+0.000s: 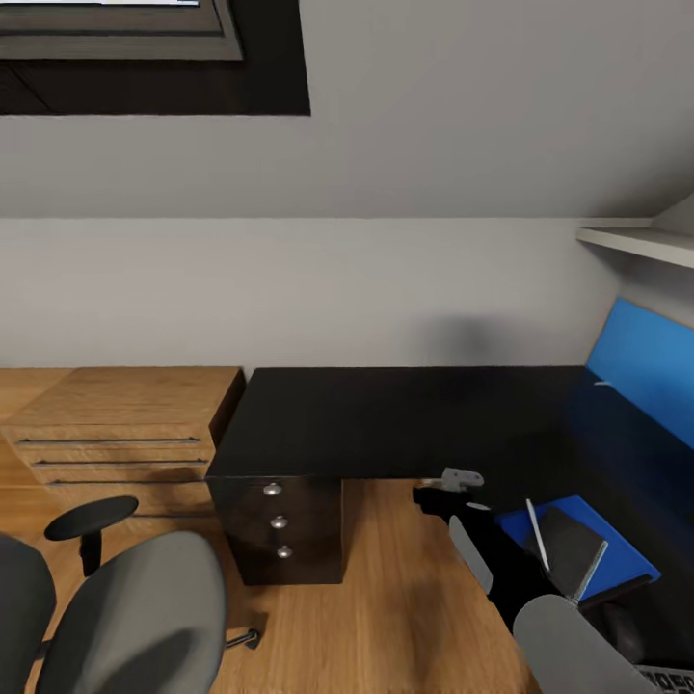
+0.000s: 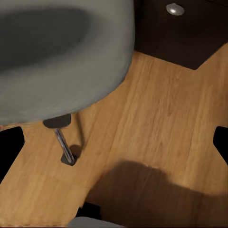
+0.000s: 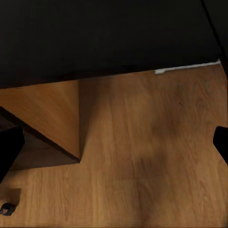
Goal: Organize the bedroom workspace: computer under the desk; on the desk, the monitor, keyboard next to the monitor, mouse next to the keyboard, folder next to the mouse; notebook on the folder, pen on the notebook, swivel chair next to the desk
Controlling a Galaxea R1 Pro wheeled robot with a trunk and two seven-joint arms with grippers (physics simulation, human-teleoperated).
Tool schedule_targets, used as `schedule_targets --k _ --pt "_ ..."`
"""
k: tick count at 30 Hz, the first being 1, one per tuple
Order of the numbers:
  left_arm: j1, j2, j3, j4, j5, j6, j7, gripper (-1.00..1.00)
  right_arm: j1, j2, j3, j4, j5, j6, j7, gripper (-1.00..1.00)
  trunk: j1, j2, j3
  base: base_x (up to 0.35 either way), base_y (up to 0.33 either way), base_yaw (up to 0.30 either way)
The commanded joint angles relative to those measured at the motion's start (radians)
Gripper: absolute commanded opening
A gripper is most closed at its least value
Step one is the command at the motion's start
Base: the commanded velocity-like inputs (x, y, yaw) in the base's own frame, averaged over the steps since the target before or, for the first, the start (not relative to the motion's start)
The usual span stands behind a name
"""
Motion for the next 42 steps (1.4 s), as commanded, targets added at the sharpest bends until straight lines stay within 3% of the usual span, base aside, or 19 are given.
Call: schedule_targets --k 1,8,21,22,24,26,34,42 --pt "0.000 -0.001 0.004 0.000 0.005 0.000 -0.008 1.00 -0.001 0.010 0.017 0.015 -0.007 -0.020 -0.008 1.00 0.000 -0.001 -0.001 -0.281 0.000 0.074" --pt "0.000 0.000 0.003 0.001 0.005 0.000 -0.008 1.00 -0.001 0.038 0.081 0.078 -0.007 -0.117 -0.009 1.00 0.000 -0.001 -0.001 -0.311 0.000 0.023" --pt "0.000 0.000 0.003 0.002 0.005 0.000 -0.008 1.00 -0.001 0.050 0.093 0.131 -0.007 -0.171 -0.004 1.00 0.000 -0.001 -0.001 -0.326 0.000 0.001" --pt "0.000 0.000 0.001 0.003 0.005 0.000 -0.008 1.00 -0.001 0.083 0.097 0.204 -0.004 -0.248 -0.003 1.00 0.000 -0.001 -0.001 -0.326 0.000 0.000" --pt "0.000 0.001 0.000 0.003 0.005 0.000 -0.008 1.00 -0.001 0.092 0.104 0.233 0.002 -0.276 -0.003 1.00 0.000 -0.001 -0.001 -0.326 0.000 0.000" --pt "0.000 0.002 0.000 0.003 0.005 0.000 -0.008 1.00 -0.001 0.113 0.135 0.298 0.030 -0.352 -0.005 1.00 0.000 -0.001 -0.001 -0.326 0.000 0.000" --pt "0.000 0.006 0.000 0.049 0.005 0.000 -0.008 1.00 -0.001 0.130 0.155 0.403 0.052 -0.438 -0.004 1.00 0.000 -0.001 -0.001 -0.326 0.000 0.000" --pt "0.000 0.007 0.002 0.070 0.008 -0.045 -0.007 1.00 -0.001 0.153 0.158 0.618 0.055 -0.584 -0.003 1.00 0.000 -0.001 -0.001 -0.145 0.000 0.000"
